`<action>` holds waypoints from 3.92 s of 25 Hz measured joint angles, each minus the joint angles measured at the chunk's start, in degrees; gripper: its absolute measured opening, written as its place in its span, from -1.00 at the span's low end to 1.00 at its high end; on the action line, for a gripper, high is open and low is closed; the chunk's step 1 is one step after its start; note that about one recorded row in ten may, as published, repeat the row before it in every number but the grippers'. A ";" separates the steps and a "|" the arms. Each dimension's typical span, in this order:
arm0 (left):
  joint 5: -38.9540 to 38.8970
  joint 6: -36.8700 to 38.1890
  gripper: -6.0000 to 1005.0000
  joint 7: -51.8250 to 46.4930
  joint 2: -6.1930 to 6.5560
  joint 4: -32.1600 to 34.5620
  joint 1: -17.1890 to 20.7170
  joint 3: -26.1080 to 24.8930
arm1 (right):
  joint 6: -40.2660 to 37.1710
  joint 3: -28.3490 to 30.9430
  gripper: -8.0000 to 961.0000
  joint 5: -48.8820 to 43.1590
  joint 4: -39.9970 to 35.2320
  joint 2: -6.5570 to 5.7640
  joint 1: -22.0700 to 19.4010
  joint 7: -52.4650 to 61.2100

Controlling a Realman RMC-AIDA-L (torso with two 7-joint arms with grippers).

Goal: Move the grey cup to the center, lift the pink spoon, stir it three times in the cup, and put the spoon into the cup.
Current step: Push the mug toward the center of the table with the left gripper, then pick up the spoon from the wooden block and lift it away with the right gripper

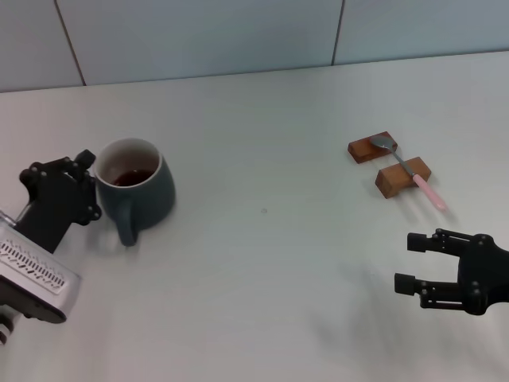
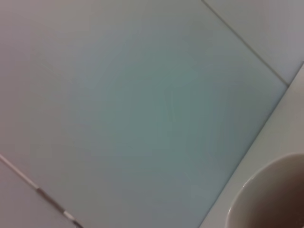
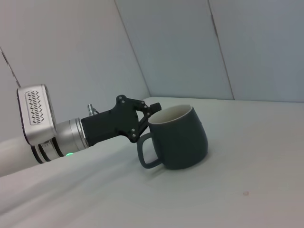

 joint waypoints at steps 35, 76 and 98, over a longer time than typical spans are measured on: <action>25.88 -1.85 -0.99 -0.46 0.00 -11.18 -3.34 -11.23 | -0.04 0.00 0.72 -0.03 -0.04 0.09 -0.12 0.70; 41.75 1.09 -0.99 -13.52 0.96 -13.54 0.76 -31.07 | -0.09 0.68 0.72 0.04 -0.50 -0.09 -0.89 0.99; 64.02 16.15 -0.01 -85.78 0.44 31.23 -7.31 -15.97 | -0.61 18.30 0.72 8.89 7.57 0.14 -2.32 1.45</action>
